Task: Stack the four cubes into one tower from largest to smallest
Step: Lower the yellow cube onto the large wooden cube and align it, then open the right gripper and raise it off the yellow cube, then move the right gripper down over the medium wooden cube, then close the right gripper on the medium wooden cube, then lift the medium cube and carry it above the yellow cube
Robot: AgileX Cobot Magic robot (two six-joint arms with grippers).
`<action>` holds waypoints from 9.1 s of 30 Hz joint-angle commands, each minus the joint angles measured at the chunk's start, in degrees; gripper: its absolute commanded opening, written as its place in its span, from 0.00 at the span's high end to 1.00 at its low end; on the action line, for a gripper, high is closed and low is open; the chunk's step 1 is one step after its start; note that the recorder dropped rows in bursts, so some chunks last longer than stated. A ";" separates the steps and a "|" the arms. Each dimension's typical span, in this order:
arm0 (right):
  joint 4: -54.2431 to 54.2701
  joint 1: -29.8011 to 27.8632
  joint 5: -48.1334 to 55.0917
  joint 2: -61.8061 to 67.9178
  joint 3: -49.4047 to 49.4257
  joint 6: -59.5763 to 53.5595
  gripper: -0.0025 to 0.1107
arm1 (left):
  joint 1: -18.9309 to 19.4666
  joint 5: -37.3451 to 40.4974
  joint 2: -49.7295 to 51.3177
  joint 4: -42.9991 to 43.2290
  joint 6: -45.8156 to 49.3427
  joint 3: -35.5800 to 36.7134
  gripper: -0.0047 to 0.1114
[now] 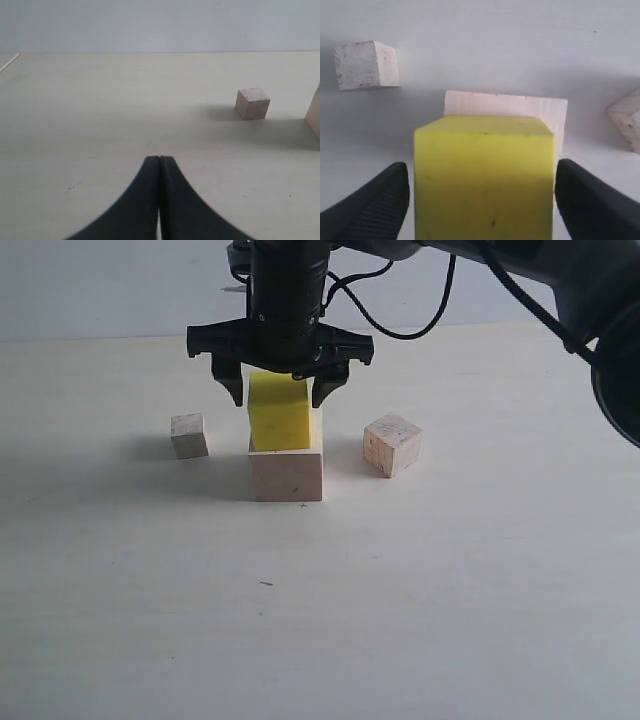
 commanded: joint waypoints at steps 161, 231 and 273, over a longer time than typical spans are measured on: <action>10.15 -16.40 -19.58 -22.19 31.46 -60.27 0.31 | -0.43 -0.44 -0.32 -0.44 0.06 0.19 0.96; 2.54 -16.67 -8.53 -22.44 25.30 -31.41 0.98 | -0.43 -0.44 -0.32 -0.44 0.06 0.19 0.96; -3.82 0.77 2.31 -12.69 -2.76 -30.67 0.98 | -4.43 -0.44 -0.32 -0.44 0.06 0.19 0.96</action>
